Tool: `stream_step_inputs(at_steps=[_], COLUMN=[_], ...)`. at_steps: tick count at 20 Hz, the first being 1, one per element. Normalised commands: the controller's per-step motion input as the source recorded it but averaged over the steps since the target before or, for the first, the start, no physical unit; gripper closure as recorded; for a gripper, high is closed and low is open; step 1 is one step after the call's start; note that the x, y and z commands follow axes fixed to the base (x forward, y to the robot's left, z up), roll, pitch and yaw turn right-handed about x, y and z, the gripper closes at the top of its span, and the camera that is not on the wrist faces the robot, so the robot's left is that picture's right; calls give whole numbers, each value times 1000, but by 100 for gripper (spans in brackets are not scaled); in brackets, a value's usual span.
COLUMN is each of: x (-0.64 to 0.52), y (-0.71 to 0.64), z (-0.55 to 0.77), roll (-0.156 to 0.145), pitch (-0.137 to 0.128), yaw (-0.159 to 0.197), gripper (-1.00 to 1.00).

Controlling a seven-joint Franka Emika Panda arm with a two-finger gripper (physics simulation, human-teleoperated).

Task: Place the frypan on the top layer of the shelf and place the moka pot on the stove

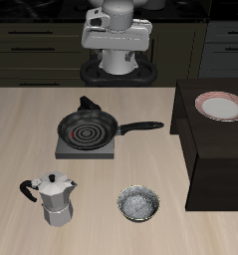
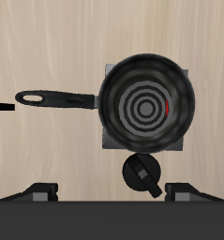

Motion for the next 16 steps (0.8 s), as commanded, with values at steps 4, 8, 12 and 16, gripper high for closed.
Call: stream_step_inputs(at_steps=[4,8,12,16], x=[1,140,-91,25], y=[25,26,5,83], z=[15,45,169,99], roll=[6,-19,-16,9], pitch=[-18,-9,-56,1], yaw=[5,-104,-215,-261], gripper=[-100,-100,-100,-100])
